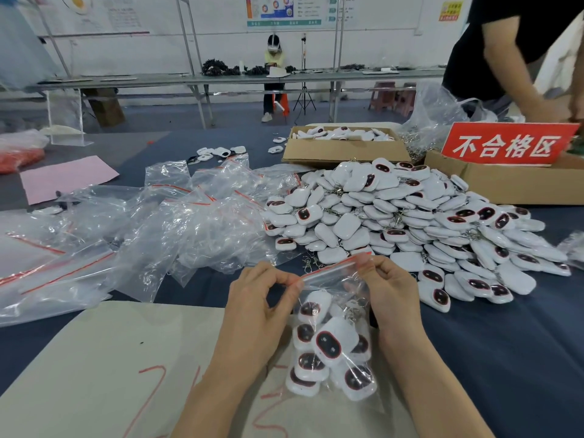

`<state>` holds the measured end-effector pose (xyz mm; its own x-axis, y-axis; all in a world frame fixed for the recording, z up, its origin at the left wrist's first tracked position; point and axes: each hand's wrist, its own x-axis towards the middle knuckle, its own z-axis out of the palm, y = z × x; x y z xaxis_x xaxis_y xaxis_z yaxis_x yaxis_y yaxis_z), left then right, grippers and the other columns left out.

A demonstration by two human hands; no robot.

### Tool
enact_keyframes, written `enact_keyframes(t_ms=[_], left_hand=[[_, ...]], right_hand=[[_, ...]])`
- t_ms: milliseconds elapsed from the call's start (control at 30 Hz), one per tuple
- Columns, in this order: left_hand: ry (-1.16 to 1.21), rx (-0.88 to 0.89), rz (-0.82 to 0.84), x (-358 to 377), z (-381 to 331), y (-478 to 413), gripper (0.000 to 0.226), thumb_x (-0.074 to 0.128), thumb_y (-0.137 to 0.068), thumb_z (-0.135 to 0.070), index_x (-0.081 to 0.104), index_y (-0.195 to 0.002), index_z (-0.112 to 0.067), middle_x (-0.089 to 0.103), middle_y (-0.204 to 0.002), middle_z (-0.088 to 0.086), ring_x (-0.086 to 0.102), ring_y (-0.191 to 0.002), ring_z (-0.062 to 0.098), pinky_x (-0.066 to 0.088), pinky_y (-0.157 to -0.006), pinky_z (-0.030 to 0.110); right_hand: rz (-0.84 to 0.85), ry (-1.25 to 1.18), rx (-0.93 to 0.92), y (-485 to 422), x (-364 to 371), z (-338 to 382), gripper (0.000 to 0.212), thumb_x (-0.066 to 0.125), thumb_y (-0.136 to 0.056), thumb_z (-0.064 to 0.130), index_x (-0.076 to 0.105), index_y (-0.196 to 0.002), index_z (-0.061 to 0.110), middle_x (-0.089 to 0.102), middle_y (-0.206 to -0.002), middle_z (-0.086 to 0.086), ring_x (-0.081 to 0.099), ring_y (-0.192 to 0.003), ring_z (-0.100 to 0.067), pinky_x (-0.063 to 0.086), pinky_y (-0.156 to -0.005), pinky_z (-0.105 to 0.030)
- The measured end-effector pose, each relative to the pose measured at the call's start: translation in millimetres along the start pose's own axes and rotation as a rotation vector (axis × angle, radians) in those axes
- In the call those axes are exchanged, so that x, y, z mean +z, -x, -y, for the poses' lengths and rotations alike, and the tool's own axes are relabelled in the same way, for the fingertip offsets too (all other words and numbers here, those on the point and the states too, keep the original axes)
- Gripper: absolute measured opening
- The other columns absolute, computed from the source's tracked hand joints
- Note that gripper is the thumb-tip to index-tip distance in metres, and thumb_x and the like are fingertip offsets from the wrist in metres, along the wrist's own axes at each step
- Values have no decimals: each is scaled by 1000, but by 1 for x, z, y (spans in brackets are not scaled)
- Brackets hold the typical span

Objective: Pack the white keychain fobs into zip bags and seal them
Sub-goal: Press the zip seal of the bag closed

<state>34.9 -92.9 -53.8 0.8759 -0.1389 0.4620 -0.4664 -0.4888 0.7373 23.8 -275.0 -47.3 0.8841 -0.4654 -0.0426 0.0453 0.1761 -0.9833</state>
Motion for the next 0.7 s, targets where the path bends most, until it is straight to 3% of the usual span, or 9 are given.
enact_keyframes(t_ms=[167,333,433,533,633,700], left_hand=[[3,6,-21,0,0,0,10,68,-92,-34,68,-83,-35,63,-93,-19,56,-100,8,47,-89,44],[18,-9,-27,-1,3,0,11,68,-93,-33,67,-82,-37,63,-93,-20,57,-102,8,47,-89,43],[56,-39,-25,-2,2,1,11,68,-93,-31,67,-84,-37,64,-94,-20,58,-102,7,47,-83,29],[125,-73,-23,-1,-2,1,14,67,-96,-26,65,-87,-37,65,-94,-19,60,-95,4,44,-72,12],[258,-157,-19,0,-4,2,10,64,-98,-25,66,-90,-31,70,-92,-16,63,-90,5,48,-75,13],[338,-199,-31,0,-5,1,9,61,-100,-27,67,-92,-27,72,-92,-11,66,-87,7,50,-76,16]], right_hand=[[-39,-23,-4,-2,-3,2,21,70,-91,28,75,-72,22,73,-70,-2,66,-64,-16,56,-67,-31],[-20,-36,7,-2,-4,3,22,69,-92,30,75,-73,22,73,-71,-4,66,-63,-16,57,-67,-31],[0,-52,5,-1,-3,2,23,68,-93,30,76,-72,23,73,-69,-3,67,-58,-13,55,-62,-29],[36,-89,23,0,-3,1,25,67,-93,33,76,-72,22,74,-72,-5,68,-60,-17,57,-67,-35],[137,-135,63,0,-3,-1,26,63,-94,38,77,-78,22,76,-85,-10,72,-75,-22,58,-79,-41],[199,-157,86,1,-2,0,26,64,-91,41,77,-81,22,77,-92,-13,74,-78,-24,59,-77,-41]])
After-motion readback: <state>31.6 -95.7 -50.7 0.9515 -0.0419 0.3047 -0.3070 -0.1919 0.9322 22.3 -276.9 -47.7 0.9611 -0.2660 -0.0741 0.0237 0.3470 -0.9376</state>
